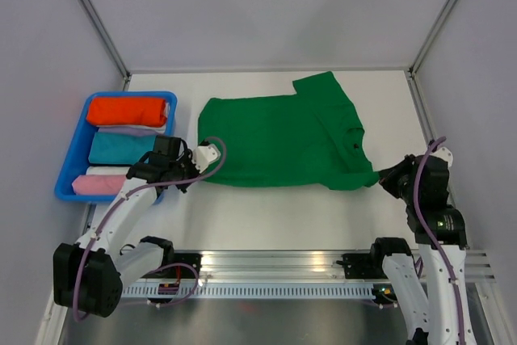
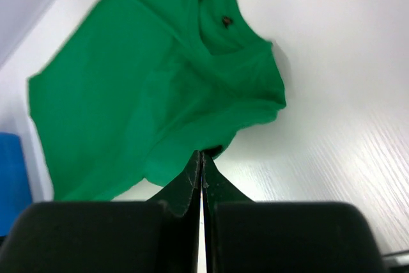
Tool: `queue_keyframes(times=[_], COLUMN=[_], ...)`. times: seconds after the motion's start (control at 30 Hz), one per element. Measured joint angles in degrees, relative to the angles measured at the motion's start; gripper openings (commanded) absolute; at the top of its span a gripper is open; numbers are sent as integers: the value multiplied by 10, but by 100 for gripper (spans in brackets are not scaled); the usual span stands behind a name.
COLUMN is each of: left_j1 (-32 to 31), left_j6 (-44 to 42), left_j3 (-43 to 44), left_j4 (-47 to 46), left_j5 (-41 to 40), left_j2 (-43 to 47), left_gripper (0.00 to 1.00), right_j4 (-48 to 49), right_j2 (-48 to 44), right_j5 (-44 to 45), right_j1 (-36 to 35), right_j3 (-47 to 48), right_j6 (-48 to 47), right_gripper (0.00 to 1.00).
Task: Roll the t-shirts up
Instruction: Fold the tshirt
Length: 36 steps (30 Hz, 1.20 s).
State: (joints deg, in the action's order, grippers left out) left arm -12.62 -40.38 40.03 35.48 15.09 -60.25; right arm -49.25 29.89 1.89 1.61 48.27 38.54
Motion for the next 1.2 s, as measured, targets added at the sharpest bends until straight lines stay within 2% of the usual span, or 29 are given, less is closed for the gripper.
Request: queue_keyframes(times=[0.2, 0.5, 0.63, 0.8, 1.2], left_j1=[0, 0, 0, 0, 0], left_j6=[0, 0, 0, 0, 4], left_j3=[12, 102, 143, 155, 178], left_j4=[11, -14, -33, -48, -61], left_j5=[0, -17, -45, -73, -92], left_j2=[-19, -174, -241, -280, -327], left_gripper=[3, 2, 2, 2, 3], right_j4=[6, 188, 239, 287, 340], right_j2=[48, 283, 394, 476, 603], right_j5=[-6, -23, -23, -13, 17], right_j1=[0, -1, -8, -28, -34], right_j3=[-47, -53, -18, 33, 134], right_j6=[-20, -68, -90, -112, -141], right_gripper=[0, 0, 0, 0, 0])
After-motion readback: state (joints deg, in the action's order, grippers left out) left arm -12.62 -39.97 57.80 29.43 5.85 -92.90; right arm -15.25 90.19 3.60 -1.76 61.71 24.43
